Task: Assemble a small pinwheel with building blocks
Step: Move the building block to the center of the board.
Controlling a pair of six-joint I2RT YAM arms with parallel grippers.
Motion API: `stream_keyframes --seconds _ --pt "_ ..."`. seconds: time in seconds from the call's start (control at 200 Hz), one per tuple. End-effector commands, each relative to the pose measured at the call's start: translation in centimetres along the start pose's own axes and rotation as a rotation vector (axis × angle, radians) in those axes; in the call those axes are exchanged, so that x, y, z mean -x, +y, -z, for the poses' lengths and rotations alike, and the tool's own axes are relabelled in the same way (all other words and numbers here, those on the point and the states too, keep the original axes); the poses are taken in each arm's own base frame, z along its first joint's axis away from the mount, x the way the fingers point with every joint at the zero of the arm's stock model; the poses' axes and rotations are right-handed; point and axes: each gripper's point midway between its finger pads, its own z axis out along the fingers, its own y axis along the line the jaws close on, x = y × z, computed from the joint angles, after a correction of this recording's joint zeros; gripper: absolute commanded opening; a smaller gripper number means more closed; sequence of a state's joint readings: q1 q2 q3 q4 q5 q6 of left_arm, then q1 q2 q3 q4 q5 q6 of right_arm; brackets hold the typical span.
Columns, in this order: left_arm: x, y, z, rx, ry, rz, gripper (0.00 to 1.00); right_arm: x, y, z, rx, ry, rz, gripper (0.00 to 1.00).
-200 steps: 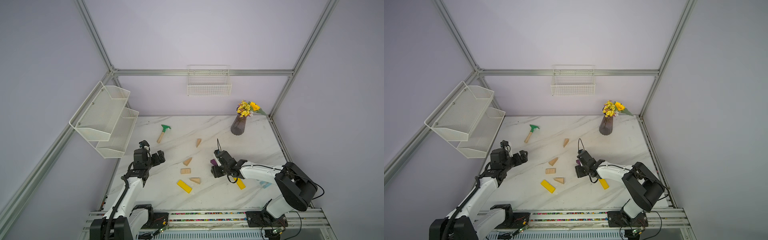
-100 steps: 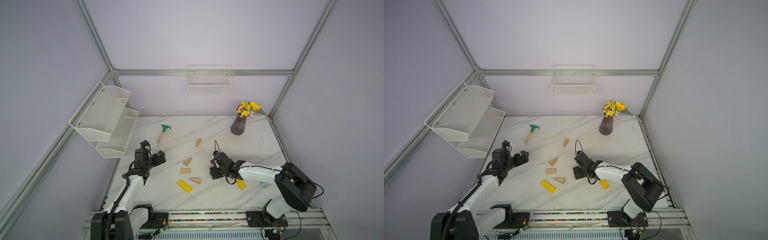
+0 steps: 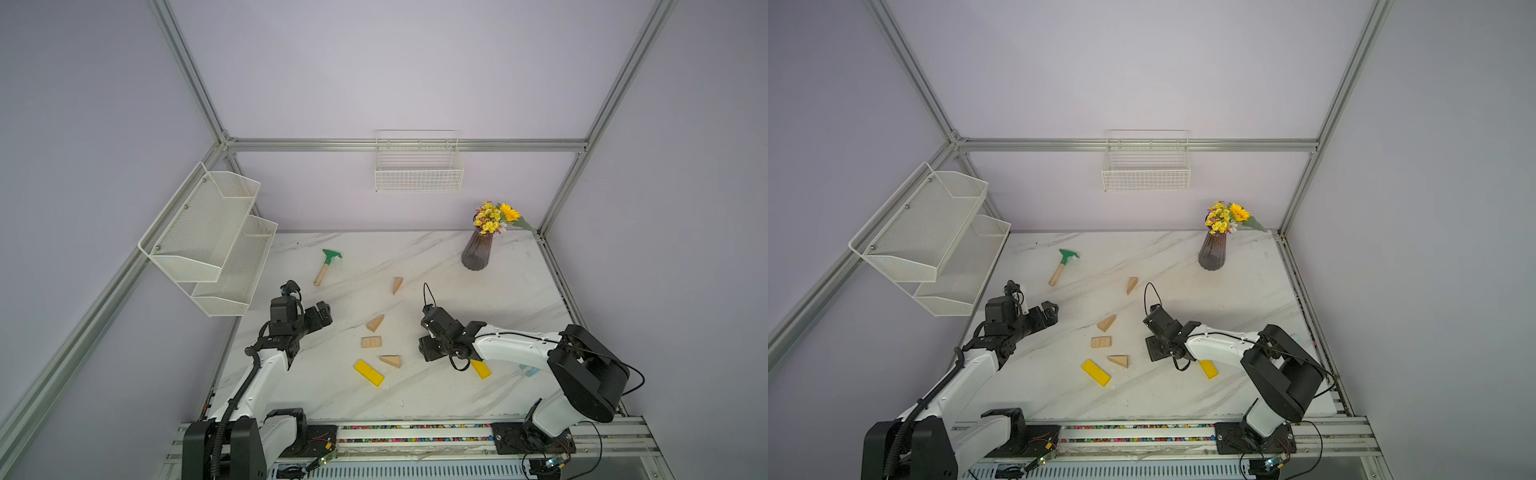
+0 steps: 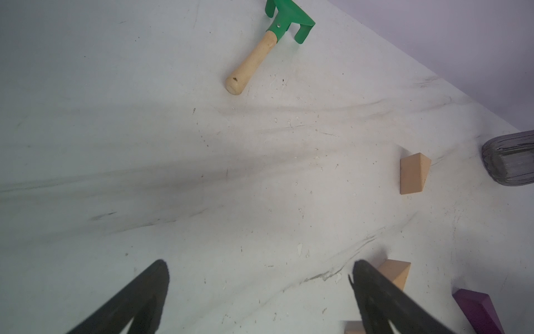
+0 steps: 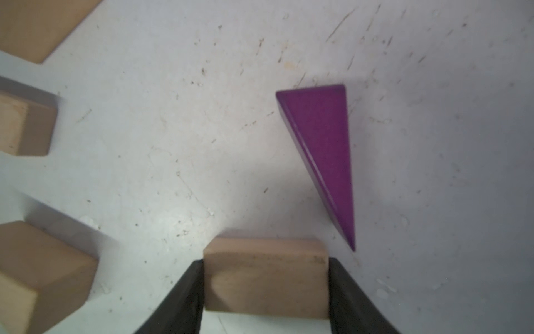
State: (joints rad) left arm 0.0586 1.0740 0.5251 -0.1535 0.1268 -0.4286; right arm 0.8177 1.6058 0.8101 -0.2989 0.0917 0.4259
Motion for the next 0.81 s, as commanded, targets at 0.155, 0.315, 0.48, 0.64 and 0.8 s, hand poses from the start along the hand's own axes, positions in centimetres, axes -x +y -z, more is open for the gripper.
stream_keyframes --seconds 0.155,0.315,0.48,0.64,0.8 --pt "0.3 -0.2 -0.4 -0.013 -0.013 0.024 1.0 -0.9 1.1 -1.5 0.006 0.07 0.0 0.51" --pt "0.4 -0.3 -0.6 -0.014 -0.005 0.029 1.0 1.7 1.6 -3.3 -0.006 0.054 -0.044 0.48" --pt "0.2 -0.2 -0.7 -0.009 0.006 0.021 1.0 3.0 -1.2 -5.4 -0.053 0.062 -0.133 0.46" --pt "0.2 -0.3 -0.7 -0.015 0.006 0.024 1.0 5.0 -5.7 -6.0 -0.105 0.042 -0.221 0.46" --pt "0.2 -0.3 -0.7 -0.015 0.008 0.029 1.0 7.1 -8.5 -6.1 -0.13 0.005 -0.221 0.46"
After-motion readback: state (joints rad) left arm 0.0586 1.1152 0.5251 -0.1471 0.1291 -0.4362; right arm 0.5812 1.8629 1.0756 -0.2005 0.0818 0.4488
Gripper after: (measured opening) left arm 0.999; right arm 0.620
